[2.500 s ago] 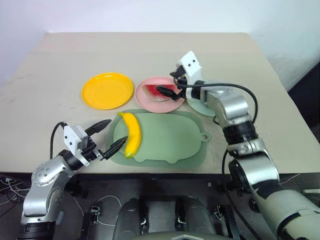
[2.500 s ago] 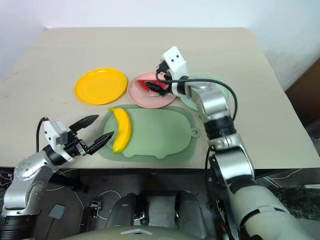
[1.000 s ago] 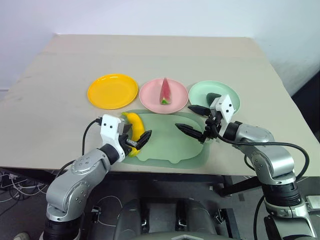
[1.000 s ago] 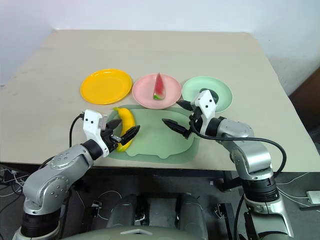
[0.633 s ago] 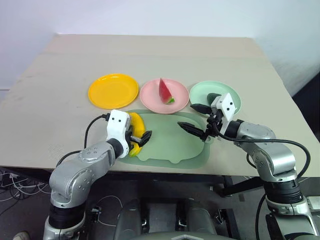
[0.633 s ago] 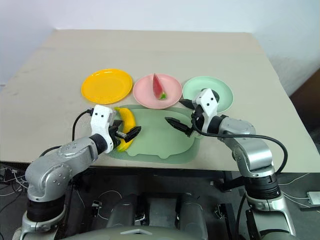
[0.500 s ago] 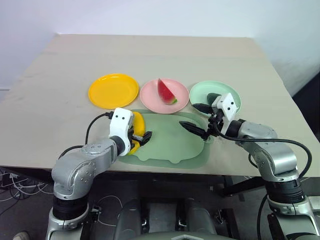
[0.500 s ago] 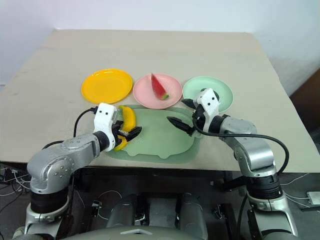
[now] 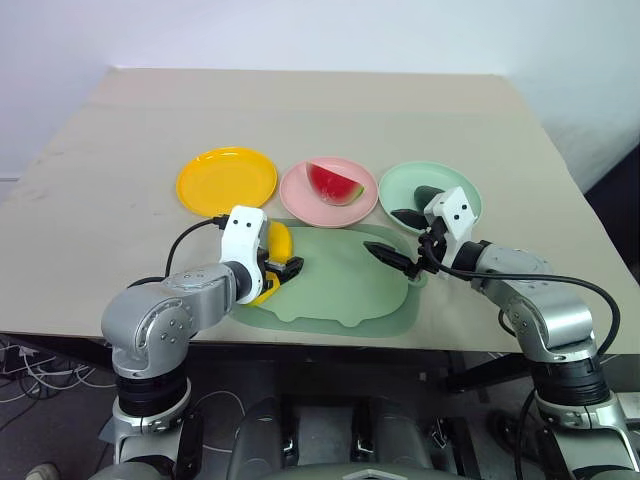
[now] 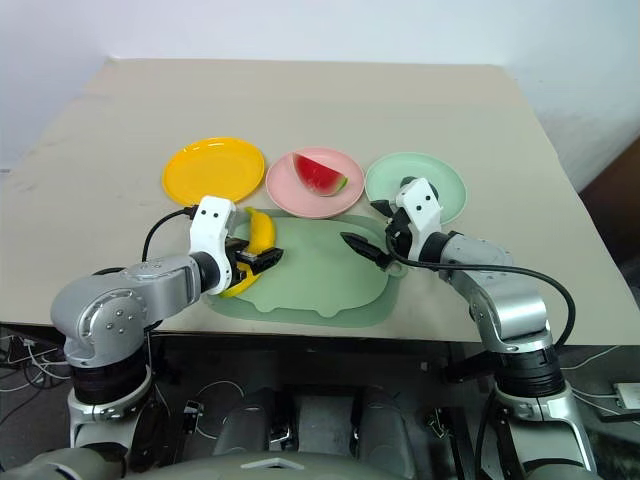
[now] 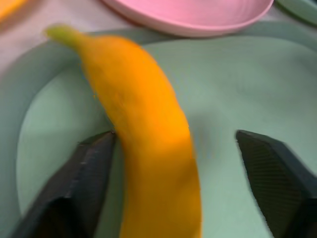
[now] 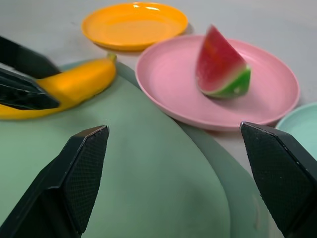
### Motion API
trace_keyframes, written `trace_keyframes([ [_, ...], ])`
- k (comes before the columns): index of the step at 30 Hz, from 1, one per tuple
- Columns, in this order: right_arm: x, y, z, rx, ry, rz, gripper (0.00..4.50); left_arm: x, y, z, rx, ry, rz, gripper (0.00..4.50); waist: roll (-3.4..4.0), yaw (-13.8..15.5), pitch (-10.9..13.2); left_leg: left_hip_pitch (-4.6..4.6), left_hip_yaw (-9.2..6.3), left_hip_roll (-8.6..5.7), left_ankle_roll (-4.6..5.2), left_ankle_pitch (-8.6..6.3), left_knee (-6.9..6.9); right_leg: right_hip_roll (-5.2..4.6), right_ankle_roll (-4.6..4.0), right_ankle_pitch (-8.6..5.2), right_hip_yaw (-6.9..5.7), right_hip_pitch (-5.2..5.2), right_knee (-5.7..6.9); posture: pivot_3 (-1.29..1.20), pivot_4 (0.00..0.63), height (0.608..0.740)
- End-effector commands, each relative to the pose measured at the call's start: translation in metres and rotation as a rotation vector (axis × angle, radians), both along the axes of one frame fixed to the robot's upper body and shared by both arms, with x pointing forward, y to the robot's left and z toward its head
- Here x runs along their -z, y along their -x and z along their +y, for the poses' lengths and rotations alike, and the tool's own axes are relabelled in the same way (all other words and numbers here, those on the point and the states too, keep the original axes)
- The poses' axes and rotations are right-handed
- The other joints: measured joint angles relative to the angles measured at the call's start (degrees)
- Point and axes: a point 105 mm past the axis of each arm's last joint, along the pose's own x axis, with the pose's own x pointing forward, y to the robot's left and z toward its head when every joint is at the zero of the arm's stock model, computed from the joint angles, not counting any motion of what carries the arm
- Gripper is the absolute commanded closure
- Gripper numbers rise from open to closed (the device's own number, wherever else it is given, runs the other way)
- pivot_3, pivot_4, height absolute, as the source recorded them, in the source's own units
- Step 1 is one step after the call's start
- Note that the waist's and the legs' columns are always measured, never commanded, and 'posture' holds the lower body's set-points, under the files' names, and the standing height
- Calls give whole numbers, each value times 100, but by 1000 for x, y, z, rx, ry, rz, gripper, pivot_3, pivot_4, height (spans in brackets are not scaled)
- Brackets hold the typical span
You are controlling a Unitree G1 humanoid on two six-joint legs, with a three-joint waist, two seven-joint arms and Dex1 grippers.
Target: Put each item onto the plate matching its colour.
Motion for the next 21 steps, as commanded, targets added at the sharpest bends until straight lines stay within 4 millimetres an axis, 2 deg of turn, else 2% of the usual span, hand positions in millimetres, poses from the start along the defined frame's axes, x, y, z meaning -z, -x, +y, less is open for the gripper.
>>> trace_keyframes([
  [1,-10,-1,0,0,3,-36,0,-3,-2,6,-33,-6,9,1910,0,-2,0,0,0,0,0,0,0,0,0,0,0,0,0,0,150,695],
  [4,-10,-2,-1,5,7,-35,0,-2,-2,6,-32,-5,15,2851,0,-2,0,0,0,0,0,0,0,0,0,0,0,0,0,0,150,695],
  [8,-10,-2,-2,7,0,-34,0,-5,-4,10,-42,-22,-7,2906,0,-3,0,0,0,0,0,0,0,0,0,0,0,0,0,0,150,695],
  [11,-11,-2,-2,8,-3,-37,0,-24,-8,6,-16,32,-117,2906,0,-3,0,0,0,0,0,0,0,0,0,0,0,0,0,0,150,695],
  [16,-12,-3,1,3,-13,-40,0,-57,-16,1,19,23,-366,2906,0,-2,0,0,1,1,0,0,0,0,0,0,0,-2,0,0,150,695],
  [18,-13,-3,2,0,-14,-43,0,-70,-21,5,-15,45,-448,2906,0,-2,0,-1,1,0,0,0,0,-1,0,0,0,-1,-1,0,150,695],
  [21,-13,-6,4,1,-16,-46,0,-69,-32,28,-112,4,-481,2906,0,-6,0,-1,1,0,0,0,-1,0,-1,0,0,-2,-1,0,150,695],
])
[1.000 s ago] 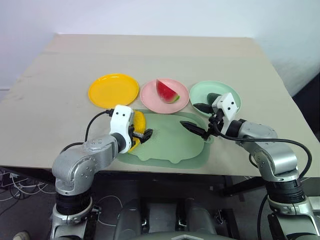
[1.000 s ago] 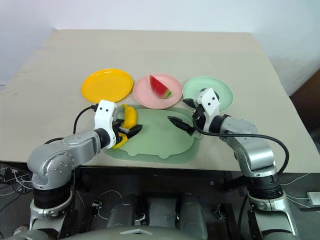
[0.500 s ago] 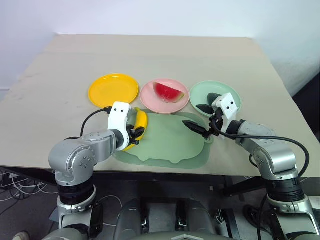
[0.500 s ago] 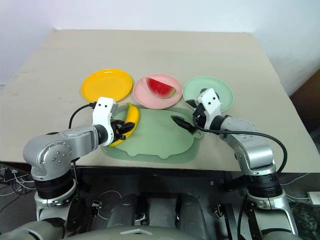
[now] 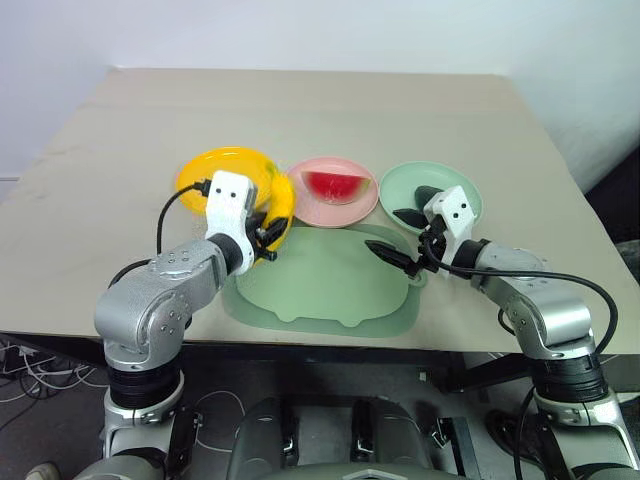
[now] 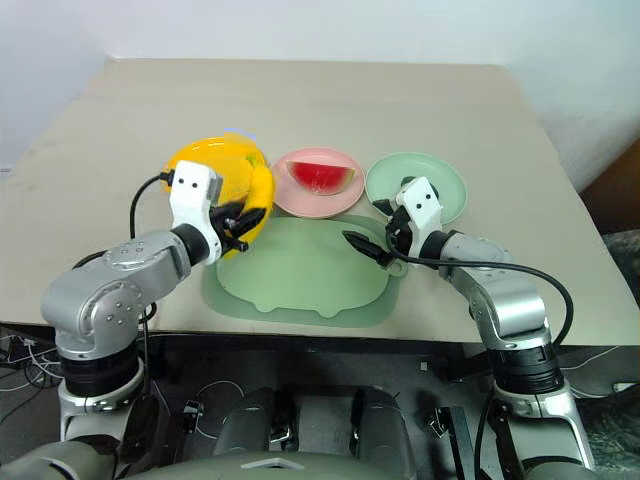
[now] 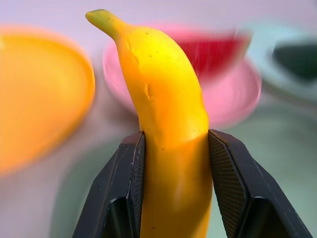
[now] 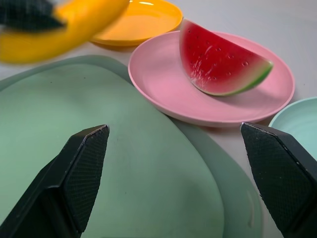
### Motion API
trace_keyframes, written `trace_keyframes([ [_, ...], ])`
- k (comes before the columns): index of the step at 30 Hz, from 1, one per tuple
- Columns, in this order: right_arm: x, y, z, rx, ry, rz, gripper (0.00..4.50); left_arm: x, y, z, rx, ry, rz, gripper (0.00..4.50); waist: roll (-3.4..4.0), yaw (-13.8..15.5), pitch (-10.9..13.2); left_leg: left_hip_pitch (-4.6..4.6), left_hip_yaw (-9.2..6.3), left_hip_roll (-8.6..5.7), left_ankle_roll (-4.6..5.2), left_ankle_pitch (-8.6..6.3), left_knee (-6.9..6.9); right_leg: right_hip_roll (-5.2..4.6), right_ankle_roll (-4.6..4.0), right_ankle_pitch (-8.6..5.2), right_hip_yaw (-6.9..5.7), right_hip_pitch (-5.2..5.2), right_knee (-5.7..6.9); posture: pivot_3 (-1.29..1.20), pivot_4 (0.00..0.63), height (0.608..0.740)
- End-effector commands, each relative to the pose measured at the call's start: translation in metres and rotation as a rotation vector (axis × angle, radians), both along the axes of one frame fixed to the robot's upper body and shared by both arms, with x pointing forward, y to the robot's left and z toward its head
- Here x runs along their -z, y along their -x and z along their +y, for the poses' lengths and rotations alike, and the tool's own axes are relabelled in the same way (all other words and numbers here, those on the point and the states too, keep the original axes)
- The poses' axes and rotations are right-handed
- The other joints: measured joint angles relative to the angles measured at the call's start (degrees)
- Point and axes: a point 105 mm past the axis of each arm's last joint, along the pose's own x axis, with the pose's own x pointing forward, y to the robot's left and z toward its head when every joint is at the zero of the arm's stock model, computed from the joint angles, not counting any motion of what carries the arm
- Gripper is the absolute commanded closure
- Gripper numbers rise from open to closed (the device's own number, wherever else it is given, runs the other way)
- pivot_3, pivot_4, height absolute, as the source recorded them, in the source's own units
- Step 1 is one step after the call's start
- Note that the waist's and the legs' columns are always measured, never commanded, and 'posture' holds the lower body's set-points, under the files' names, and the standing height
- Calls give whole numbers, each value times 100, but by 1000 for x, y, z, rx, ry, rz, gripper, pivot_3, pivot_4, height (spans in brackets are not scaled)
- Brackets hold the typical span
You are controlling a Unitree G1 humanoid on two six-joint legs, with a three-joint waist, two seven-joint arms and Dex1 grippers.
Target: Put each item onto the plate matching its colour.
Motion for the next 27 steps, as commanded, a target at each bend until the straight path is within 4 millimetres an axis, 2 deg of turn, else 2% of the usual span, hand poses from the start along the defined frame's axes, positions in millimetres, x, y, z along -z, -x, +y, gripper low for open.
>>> trace_keyframes([
  [1,-12,-2,4,-8,-14,-45,0,-13,-10,23,-113,1,-90,2906,0,0,0,0,0,0,-1,0,0,1,0,0,0,0,0,0,150,695],
  [2,-12,-2,4,-8,-14,-45,0,-13,-12,25,-127,12,-93,2906,0,-1,0,0,0,0,-1,0,0,1,0,0,-1,0,0,0,150,695],
  [6,-12,-4,3,-7,-14,-47,0,-8,-36,59,-336,-24,-65,2906,-1,15,0,-1,-1,0,0,1,0,1,0,0,-2,0,0,0,150,695],
  [9,-12,-6,2,0,-11,-45,0,-7,-51,70,-430,-9,-45,2906,-3,14,1,-2,0,-1,1,1,1,0,1,0,-3,0,0,0,150,695],
  [20,-13,-8,1,9,-8,-48,0,-11,-105,78,-530,69,18,2906,-6,4,2,-4,2,-2,0,1,1,1,2,0,-6,-1,0,0,150,695],
  [22,-14,-8,1,12,-7,-49,0,-8,-113,82,-551,50,33,2906,-6,-3,2,-3,3,-2,0,1,1,1,2,0,-6,-1,-1,0,150,695],
  [27,-14,-9,0,19,-6,-52,0,-6,-122,76,-499,48,33,2906,-6,-12,3,-3,4,-2,0,1,-1,2,3,-1,-6,-3,0,0,150,695],
])
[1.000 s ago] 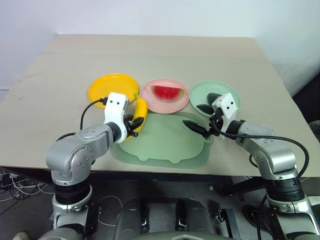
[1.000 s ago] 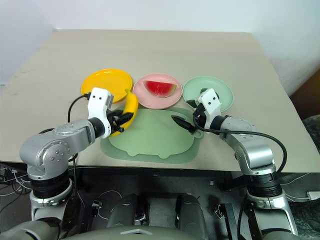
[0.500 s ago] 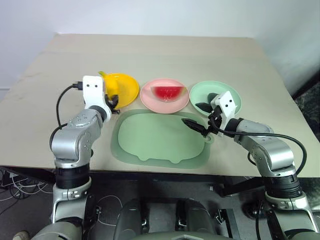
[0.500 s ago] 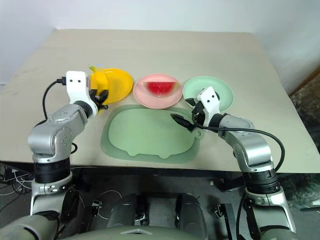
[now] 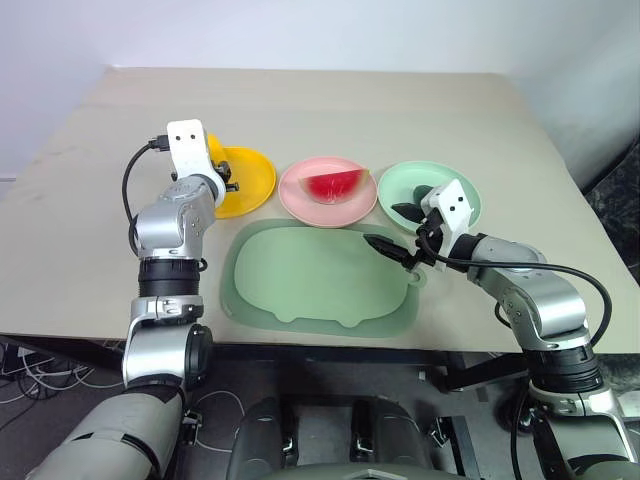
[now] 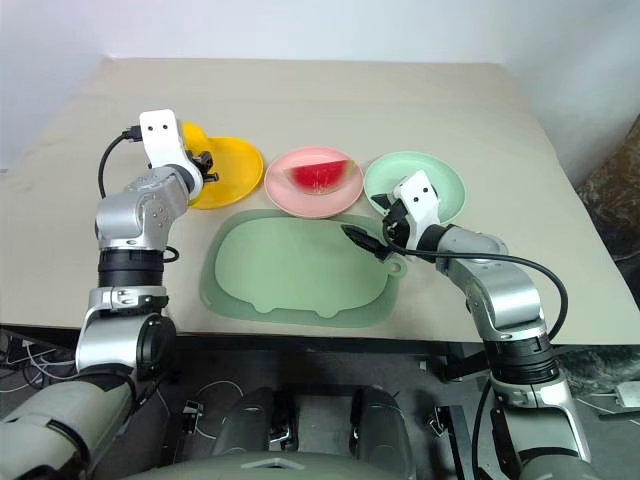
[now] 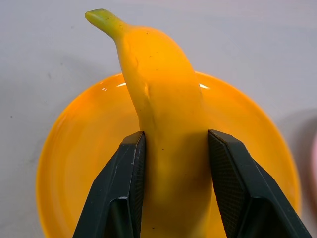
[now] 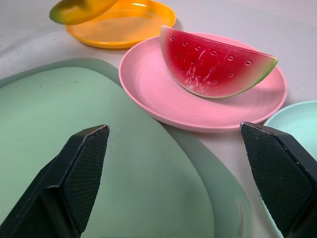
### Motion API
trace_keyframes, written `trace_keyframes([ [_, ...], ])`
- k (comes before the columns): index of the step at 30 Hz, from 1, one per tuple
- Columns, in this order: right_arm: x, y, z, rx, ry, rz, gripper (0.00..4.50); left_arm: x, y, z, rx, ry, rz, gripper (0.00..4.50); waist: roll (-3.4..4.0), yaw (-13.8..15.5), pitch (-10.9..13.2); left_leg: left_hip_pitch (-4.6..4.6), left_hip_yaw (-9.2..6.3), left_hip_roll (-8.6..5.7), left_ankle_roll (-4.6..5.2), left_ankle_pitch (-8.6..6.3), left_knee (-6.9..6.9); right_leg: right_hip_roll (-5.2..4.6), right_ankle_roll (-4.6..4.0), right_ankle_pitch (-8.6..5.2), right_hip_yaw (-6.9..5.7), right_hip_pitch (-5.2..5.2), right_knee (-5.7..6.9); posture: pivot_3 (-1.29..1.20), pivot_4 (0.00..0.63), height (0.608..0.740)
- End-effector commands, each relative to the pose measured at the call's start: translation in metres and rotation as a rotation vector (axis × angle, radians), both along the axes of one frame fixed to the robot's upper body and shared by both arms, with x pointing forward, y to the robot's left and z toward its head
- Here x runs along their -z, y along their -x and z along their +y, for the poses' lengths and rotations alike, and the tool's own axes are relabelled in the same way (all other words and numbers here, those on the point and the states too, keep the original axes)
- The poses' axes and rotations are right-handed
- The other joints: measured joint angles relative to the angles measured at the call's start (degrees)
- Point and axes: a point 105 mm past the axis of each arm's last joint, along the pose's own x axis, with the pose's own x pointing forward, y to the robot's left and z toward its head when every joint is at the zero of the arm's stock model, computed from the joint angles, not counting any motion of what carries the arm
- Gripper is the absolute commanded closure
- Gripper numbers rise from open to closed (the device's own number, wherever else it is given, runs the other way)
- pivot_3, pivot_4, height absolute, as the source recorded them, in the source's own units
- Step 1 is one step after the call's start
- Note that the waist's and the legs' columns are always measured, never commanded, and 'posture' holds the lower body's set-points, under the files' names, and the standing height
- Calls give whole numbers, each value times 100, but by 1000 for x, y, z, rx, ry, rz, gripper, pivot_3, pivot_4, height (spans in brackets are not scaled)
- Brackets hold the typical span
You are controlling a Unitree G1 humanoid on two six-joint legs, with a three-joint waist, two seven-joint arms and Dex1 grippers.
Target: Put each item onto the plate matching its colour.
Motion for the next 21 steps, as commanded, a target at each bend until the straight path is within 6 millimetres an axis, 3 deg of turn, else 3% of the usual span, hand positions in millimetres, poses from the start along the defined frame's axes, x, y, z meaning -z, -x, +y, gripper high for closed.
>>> trace_keyframes([
  [1,-14,-2,0,3,-10,-55,0,-18,-5,-4,34,-2,-66,2906,0,-2,0,0,0,0,0,0,0,0,0,0,0,0,0,0,150,695],
  [3,-13,-2,0,7,-10,-55,0,-14,-6,-2,34,0,-55,2906,-1,-1,0,0,0,0,0,0,0,0,0,0,0,0,0,0,150,695],
  [4,-13,-2,0,9,-9,-55,0,-13,-7,-2,35,0,-52,2209,-1,2,0,0,0,0,0,0,0,0,0,0,0,0,1,0,150,695],
  [8,-13,-2,-1,16,-11,-57,0,-11,-6,0,33,7,-52,964,-1,-1,1,0,0,0,0,0,1,0,0,0,0,0,1,0,150,695],
  [11,-11,-2,-2,22,-7,-56,0,-22,-3,-4,70,-51,-109,11,-1,-2,1,0,1,0,0,0,1,0,0,0,0,0,2,0,150,695],
  [17,-13,0,0,17,-29,-61,0,-61,20,-36,272,-94,-344,11,-1,-3,1,0,2,0,-1,1,1,0,0,0,1,0,2,0,150,695],
  [20,-16,0,2,18,-52,-68,0,-71,46,-56,428,-117,-487,11,1,-4,-1,1,2,1,-2,1,1,0,0,0,3,0,2,0,150,695],
  [21,-17,0,2,18,-61,-71,0,-65,56,-61,493,-136,-489,11,1,-5,-1,2,3,1,-3,2,1,0,0,0,3,1,3,0,150,695],
])
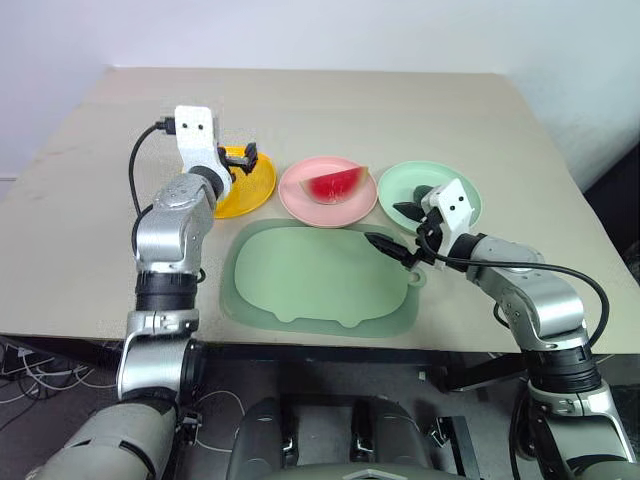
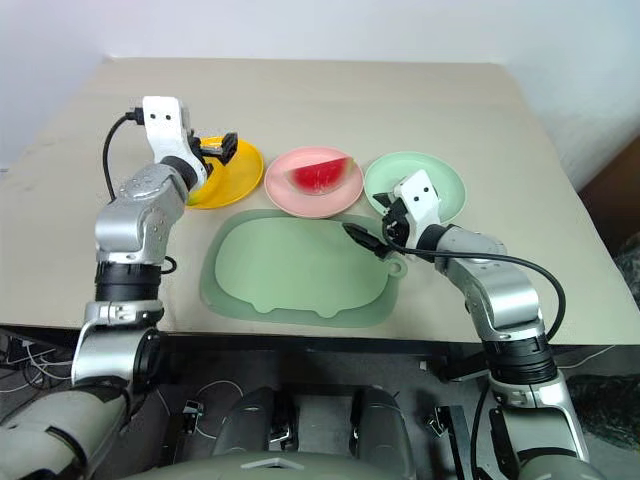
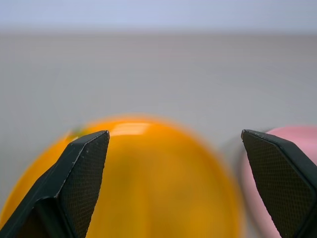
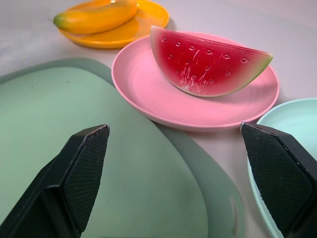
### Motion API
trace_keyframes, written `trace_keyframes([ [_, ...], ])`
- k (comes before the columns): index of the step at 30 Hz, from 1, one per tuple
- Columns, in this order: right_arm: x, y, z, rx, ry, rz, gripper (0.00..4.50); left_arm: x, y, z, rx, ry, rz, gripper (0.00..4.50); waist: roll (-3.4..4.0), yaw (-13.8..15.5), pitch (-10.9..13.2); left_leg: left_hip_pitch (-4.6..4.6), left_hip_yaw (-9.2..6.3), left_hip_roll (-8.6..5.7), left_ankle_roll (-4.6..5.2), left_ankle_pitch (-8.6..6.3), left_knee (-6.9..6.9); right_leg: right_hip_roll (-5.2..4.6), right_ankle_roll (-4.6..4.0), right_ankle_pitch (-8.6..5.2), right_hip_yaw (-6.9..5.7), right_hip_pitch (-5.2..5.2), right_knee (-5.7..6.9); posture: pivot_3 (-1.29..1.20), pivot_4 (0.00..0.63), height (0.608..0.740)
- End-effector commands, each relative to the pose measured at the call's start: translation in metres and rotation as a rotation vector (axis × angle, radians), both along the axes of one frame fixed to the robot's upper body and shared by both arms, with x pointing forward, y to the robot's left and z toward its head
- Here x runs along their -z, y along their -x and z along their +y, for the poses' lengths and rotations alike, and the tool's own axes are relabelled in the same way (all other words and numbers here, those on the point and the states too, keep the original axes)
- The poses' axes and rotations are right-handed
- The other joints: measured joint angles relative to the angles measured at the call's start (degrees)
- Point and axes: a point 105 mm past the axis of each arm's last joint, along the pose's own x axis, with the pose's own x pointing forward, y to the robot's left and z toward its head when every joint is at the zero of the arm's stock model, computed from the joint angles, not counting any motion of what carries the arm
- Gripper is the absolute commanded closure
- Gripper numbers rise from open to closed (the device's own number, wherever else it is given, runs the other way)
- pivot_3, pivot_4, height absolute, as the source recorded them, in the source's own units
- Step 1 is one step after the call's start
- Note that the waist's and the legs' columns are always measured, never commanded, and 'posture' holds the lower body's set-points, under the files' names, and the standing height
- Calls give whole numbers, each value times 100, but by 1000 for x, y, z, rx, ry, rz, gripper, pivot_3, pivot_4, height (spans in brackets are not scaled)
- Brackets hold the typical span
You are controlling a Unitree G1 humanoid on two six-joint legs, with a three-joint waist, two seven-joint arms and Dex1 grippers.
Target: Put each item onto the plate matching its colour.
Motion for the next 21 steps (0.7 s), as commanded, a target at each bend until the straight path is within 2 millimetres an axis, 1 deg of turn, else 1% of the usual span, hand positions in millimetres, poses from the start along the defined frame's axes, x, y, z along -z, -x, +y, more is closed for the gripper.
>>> trace_keyframes([
  [1,-17,2,0,1,-46,-68,0,-12,33,-23,202,-81,-145,11,1,-6,-1,0,0,1,0,0,1,0,0,0,0,0,2,0,150,695],
  [3,-19,3,1,-2,-65,-75,0,-1,53,-28,306,-146,-181,11,2,-14,-1,2,2,1,-1,0,0,1,0,0,2,0,3,0,150,695],
  [5,-21,5,2,-6,-86,-86,0,10,69,-27,377,-179,-187,11,3,-20,-1,2,3,4,-1,1,0,3,-1,0,3,-2,2,0,150,695],
  [10,-24,9,3,-14,-111,-105,0,33,111,-30,594,-178,-186,11,2,20,-1,0,1,5,0,-1,1,-1,-2,0,2,-1,1,0,150,695],
  [11,-24,9,3,-15,-109,-110,0,37,116,-29,617,-185,-187,11,3,23,-1,0,0,5,1,-1,2,-2,-2,0,2,-1,1,0,150,695],
  [15,-26,11,2,-14,-112,-122,0,44,121,-27,656,-127,-176,11,3,22,-1,1,-3,6,2,-2,1,-2,-2,0,-1,0,2,0,150,695],
  [18,-26,16,1,-26,-127,-111,0,43,127,-28,700,-66,-151,11,3,9,-1,1,-3,5,4,-3,1,-2,-2,0,0,1,1,0,150,695],
  [20,-25,24,-1,-56,-143,-96,0,45,133,-25,721,-84,-137,11,3,4,-1,1,-3,6,4,-3,0,-1,-2,0,0,1,0,0,150,695],
  [21,-23,30,-5,-67,-145,-84,0,47,136,-20,712,-96,-129,11,3,4,-1,1,-3,6,4,-3,-2,-1,-2,0,0,0,-1,0,150,695],
])
